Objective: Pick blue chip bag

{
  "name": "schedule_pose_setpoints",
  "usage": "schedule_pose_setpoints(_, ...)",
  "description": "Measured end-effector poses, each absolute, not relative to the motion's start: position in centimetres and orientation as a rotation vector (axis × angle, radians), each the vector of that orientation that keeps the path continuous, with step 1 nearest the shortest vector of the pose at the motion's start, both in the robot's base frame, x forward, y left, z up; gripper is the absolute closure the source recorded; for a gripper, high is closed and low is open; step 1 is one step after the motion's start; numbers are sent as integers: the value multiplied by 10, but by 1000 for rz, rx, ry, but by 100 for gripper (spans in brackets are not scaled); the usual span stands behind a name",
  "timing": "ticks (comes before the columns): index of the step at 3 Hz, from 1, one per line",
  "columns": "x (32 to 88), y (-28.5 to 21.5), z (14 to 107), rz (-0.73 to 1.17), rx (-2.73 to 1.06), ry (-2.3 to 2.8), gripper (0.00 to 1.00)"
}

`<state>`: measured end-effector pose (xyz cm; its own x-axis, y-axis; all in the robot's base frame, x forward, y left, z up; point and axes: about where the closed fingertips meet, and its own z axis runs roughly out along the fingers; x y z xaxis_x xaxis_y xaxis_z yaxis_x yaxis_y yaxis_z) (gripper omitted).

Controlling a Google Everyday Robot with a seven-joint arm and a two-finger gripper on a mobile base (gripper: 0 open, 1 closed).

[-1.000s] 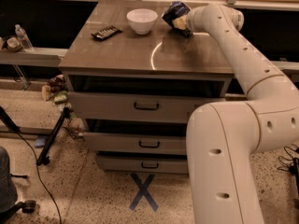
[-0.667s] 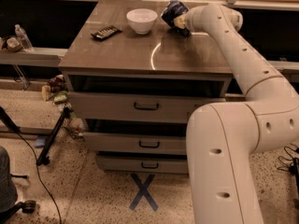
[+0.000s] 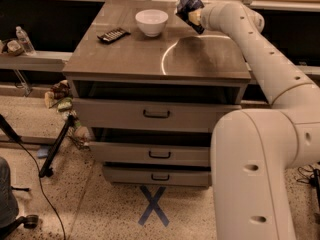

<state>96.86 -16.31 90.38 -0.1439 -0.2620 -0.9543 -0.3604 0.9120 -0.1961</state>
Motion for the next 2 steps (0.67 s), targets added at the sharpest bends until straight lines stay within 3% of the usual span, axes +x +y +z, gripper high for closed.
schedule_pose_setpoints(2, 909, -162, 963, 121, -507, 1615, 100)
